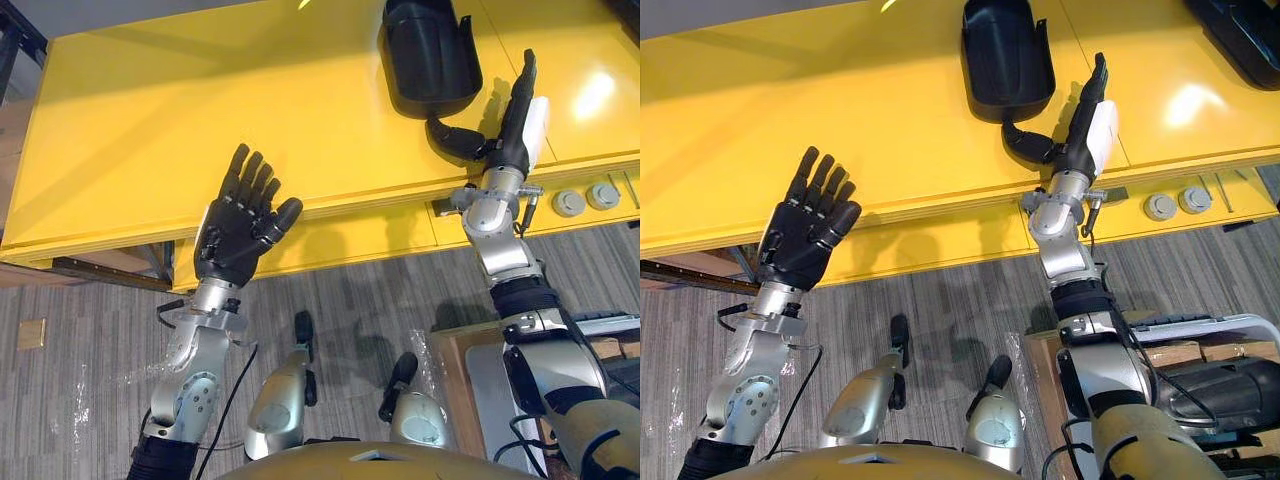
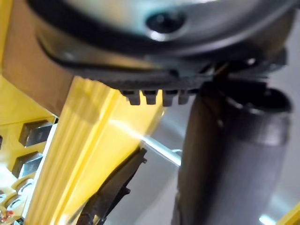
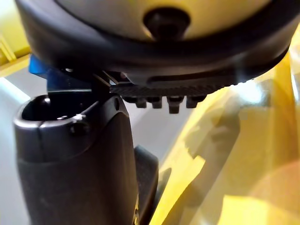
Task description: Walk over and take three plastic housings, then place them on the shelf
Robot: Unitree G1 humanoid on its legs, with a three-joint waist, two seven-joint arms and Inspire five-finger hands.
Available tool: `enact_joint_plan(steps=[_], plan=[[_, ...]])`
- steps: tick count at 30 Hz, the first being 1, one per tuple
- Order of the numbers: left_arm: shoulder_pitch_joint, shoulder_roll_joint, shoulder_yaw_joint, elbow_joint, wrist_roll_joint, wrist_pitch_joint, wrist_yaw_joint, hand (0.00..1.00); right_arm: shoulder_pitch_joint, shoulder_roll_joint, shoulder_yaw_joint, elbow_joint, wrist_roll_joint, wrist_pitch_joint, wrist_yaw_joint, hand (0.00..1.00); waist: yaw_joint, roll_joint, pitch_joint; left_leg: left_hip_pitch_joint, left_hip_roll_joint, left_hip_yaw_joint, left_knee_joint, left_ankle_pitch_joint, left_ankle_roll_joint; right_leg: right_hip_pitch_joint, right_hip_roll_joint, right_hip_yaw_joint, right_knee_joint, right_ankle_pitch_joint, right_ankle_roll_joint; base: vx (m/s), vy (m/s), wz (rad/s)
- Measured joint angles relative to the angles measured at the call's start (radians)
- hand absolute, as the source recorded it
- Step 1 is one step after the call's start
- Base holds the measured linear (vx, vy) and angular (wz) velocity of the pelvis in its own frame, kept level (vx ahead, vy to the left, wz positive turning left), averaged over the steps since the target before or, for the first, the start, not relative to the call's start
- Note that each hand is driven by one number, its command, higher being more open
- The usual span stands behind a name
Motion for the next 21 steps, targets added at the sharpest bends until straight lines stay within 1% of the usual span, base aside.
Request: enact_joint_plan(steps=[6,10,12,15,16,17,18,19,20,21], plan=[[-0.002,0.005,-0.006,0.008,-0.012,-0.011,0.0,1.0,-0.075,-0.01,0.016,0.076,0.0,0.015,0.0,1.0,0.003,0.0,0.0,-0.002,0.001,-0.003,0.0,0.0,0.0,0.001,0.002,-0.002,-0.002,0.0,0.0,0.0,-0.005,0.0],[-0.002,0.005,-0.007,0.008,-0.012,-0.022,0.0,1.0,-0.078,-0.018,0.016,0.075,0.0,0.016,0.0,1.0,0.007,0.0,0.0,-0.003,0.002,-0.005,0.0,-0.001,0.0,0.005,0.005,-0.005,-0.014,0.003,0.004,0.0,0.0,0.0],[0.0,0.004,-0.005,0.008,-0.012,-0.022,-0.001,1.0,-0.065,-0.018,0.015,0.055,-0.001,0.018,0.0,1.0,0.003,0.0,0.0,-0.002,0.001,-0.005,0.0,-0.001,0.0,0.008,0.005,-0.007,-0.014,0.002,0.003,0.0,0.0,0.0],[0.012,-0.006,0.001,0.003,-0.008,-0.023,-0.002,1.0,0.065,-0.015,-0.009,-0.115,-0.009,0.035,0.001,1.0,0.007,0.0,-0.001,0.003,-0.001,-0.004,0.002,-0.004,0.0,0.018,0.006,-0.013,-0.024,0.001,0.001,0.04,-0.03,0.04],[0.028,-0.018,0.013,-0.004,-0.007,-0.024,-0.002,1.0,0.151,0.001,-0.022,-0.205,-0.01,0.036,0.001,1.0,0.007,-0.002,-0.002,0.009,-0.003,0.001,0.003,-0.001,0.003,0.025,0.006,-0.013,-0.031,0.001,0.002,0.07,-0.027,-0.04],[0.047,-0.03,0.027,-0.007,-0.006,-0.024,-0.002,1.0,0.252,0.028,-0.034,-0.303,-0.013,0.035,0.002,1.0,0.005,-0.003,-0.003,0.024,-0.004,0.007,0.003,-0.005,0.004,0.037,0.005,-0.01,-0.034,0.003,0.005,0.07,-0.027,-0.09],[0.058,-0.037,0.034,-0.007,-0.004,-0.024,-0.001,1.0,0.305,0.045,-0.038,-0.35,-0.023,0.035,0.002,1.0,0.004,-0.003,-0.003,0.033,-0.004,0.013,0.003,-0.009,0.004,0.046,0.005,-0.007,-0.035,0.003,0.005,0.07,-0.031,-0.17],[0.086,-0.05,0.048,-0.013,-0.003,-0.024,0.001,1.0,0.411,0.085,-0.039,-0.438,-0.047,0.032,0.002,1.0,-0.002,-0.007,-0.009,0.052,-0.003,0.022,0.002,-0.019,0.003,0.059,0.005,-0.004,-0.045,0.002,0.004,0.05,-0.027,-0.19],[0.1,-0.058,0.055,-0.018,0.0,-0.024,0.001,1.0,0.467,0.102,-0.039,-0.484,-0.049,0.029,0.003,1.0,-0.004,-0.008,-0.015,0.057,-0.003,0.028,0.0,-0.024,0.0,0.067,0.006,-0.001,-0.05,0.002,0.004,0.08,-0.037,-0.22],[0.128,-0.068,0.063,-0.036,0.0,-0.024,0.001,1.0,0.566,0.132,-0.04,-0.565,-0.052,0.013,0.008,1.0,-0.015,-0.011,-0.032,0.061,-0.003,0.036,-0.001,-0.032,-0.002,0.069,0.007,0.001,-0.054,-0.002,0.004,0.07,-0.024,-0.21]])
